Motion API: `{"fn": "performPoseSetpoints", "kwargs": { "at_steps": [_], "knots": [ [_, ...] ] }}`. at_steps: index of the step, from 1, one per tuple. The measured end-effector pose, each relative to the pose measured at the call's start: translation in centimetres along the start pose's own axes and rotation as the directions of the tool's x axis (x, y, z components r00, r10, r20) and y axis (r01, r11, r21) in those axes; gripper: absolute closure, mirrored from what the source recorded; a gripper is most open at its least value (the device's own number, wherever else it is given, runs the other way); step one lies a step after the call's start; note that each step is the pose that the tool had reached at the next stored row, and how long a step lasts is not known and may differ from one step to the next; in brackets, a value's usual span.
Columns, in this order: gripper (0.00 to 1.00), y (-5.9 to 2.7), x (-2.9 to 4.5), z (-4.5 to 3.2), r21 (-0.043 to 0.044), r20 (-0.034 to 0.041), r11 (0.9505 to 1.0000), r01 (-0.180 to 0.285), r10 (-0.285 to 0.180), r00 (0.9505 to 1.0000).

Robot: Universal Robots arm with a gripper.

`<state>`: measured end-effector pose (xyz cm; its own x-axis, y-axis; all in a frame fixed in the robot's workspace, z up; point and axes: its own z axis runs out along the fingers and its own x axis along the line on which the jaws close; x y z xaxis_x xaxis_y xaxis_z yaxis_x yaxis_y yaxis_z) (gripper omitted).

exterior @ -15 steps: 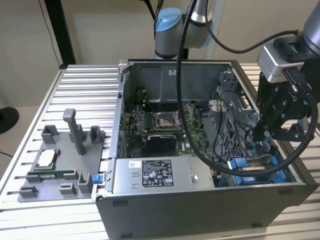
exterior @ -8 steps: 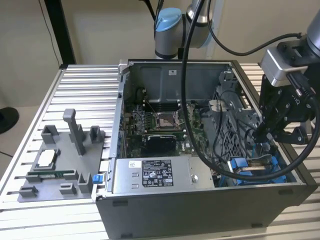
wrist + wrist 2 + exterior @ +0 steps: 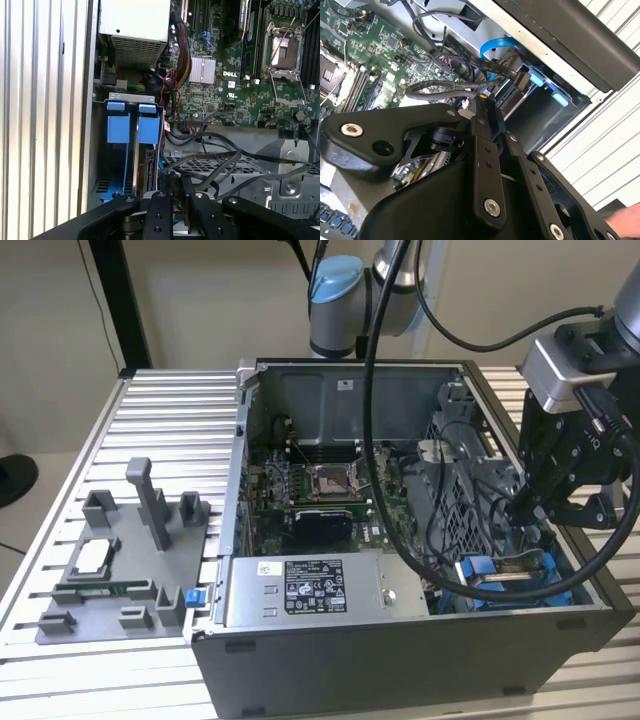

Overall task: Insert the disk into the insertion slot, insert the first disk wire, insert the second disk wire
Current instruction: 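Insert the first disk wire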

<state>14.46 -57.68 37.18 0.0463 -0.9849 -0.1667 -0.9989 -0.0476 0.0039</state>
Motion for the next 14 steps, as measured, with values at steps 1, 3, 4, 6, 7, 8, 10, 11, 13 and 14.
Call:
{"fn": "performPoseSetpoints", "kwargs": {
  "at_steps": [1,3,4,6,7,8,10,11,13,14],
  "knots": [
    [1.00,0.00,0.01,0.02,0.0000,0.0000,1.0000,0.000,0.000,1.0000],
    [1.00,-0.04,0.02,0.10,0.0000,0.0002,1.0000,0.000,0.000,1.0000],
    [1.00,-0.09,0.03,0.14,0.0000,0.0002,1.0000,0.000,0.000,1.0000],
    [1.00,-0.19,0.11,0.20,0.0000,0.0001,1.0000,0.000,0.000,1.0000],
    [1.00,-0.27,0.21,0.23,0.0000,0.0002,1.0000,0.000,0.000,1.0000],
    [1.00,-0.33,0.34,0.24,-0.0001,0.0001,1.0000,0.000,0.000,1.0000],
    [1.00,-0.39,0.75,0.24,0.0000,0.0001,1.0000,0.000,0.000,1.0000],
    [1.00,-0.40,0.96,0.25,0.0000,0.0002,1.0000,0.000,0.000,1.0000],
    [1.00,-0.42,1.22,0.32,0.0000,0.0002,1.0000,0.000,0.000,1.0000],
    [1.00,-0.44,1.29,0.37,0.0000,0.0001,1.0000,0.000,0.000,1.0000]
  ]
}}
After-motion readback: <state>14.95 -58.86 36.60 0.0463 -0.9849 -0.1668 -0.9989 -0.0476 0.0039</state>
